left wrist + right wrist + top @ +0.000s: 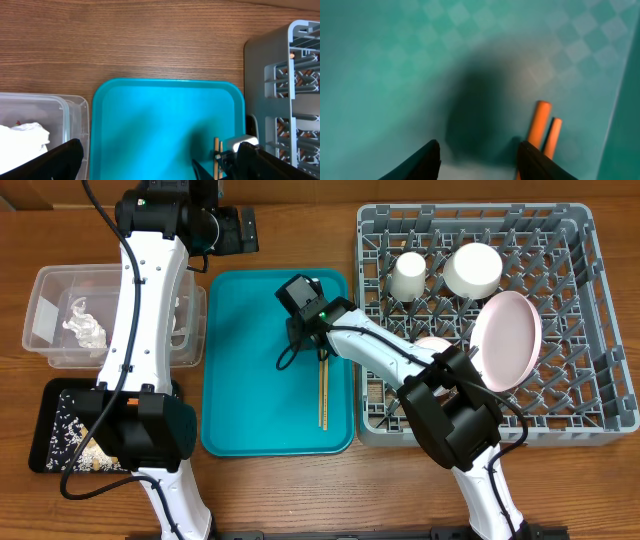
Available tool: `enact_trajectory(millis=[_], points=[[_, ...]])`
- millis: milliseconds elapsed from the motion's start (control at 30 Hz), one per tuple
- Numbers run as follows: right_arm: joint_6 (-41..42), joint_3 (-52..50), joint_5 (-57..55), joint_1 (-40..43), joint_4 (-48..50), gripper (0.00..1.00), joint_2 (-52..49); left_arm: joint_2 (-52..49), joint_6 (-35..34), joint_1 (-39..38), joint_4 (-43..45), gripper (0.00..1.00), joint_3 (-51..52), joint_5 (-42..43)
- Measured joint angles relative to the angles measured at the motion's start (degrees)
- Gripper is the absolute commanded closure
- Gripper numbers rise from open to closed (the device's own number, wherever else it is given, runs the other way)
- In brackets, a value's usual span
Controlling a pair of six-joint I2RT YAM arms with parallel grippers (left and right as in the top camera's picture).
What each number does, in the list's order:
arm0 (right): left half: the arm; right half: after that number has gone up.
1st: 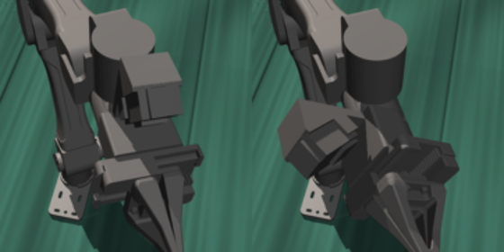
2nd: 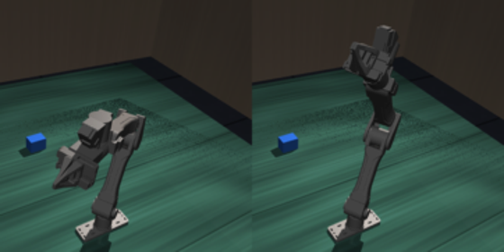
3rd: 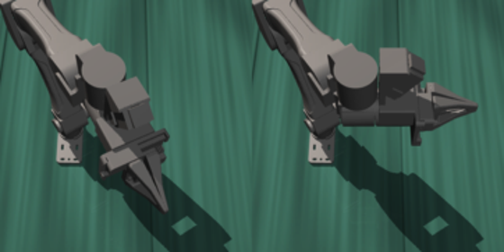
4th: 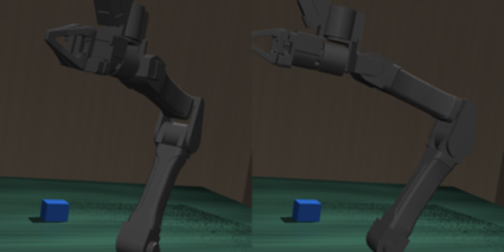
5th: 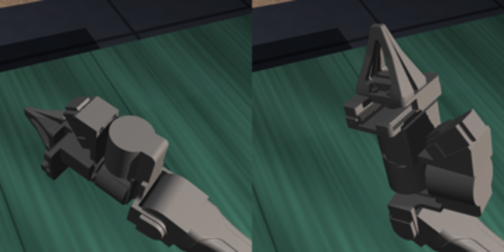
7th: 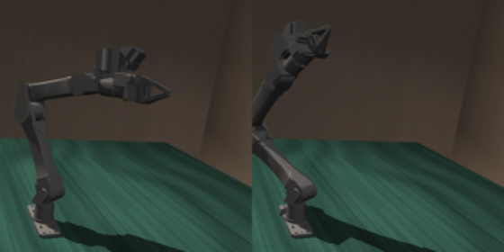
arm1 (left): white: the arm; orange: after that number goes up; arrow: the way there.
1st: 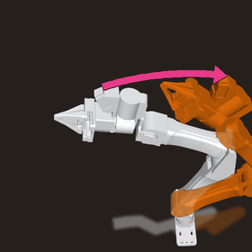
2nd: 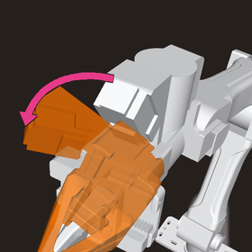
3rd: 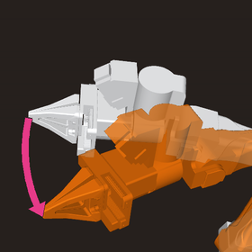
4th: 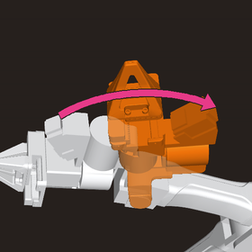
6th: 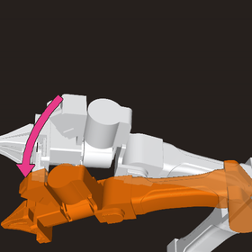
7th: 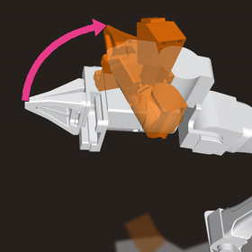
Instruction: Sort waste into correct bins and load items into the dishwasher
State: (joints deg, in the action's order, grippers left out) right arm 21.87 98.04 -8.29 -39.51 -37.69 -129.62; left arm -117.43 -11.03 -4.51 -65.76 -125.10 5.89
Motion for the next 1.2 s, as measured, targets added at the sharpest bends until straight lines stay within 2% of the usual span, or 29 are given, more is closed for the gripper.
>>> enact_trajectory(millis=[167, 300, 667, 800, 900, 1200], points=[[0.2, -0.1, -0.3, 1.1, -0.5, 0.48, -0.5, 0.0, 0.0, 0.0, 0.0, 0.00, 0.0, 0.0], [0.3, -0.1, -0.2, 2.9, -0.5, 0.40, -0.5, 0.0, 0.0, 0.0, 0.0, 0.00, 0.0, 0.0], [0.4, 0.7, 0.6, 3.9, -0.7, 0.39, -0.5, 0.0, 0.0, 0.0, 0.0, 0.00, 0.0, 0.0], [0.5, 0.9, 0.7, 3.9, -0.9, 0.27, -0.3, 0.0, 0.0, 0.0, 0.0, 0.00, 0.0, 0.0], [0.5, 1.2, 1.9, 3.9, -1.0, 0.25, 0.5, 0.0, 0.0, 0.0, 0.0, 0.00, 0.0, 0.0], [0.6, 2.8, 3.9, 3.9, -13.2, 0.27, 5.7, 0.0, 0.0, 0.0, 0.0, 0.00, 0.0, -0.2]])
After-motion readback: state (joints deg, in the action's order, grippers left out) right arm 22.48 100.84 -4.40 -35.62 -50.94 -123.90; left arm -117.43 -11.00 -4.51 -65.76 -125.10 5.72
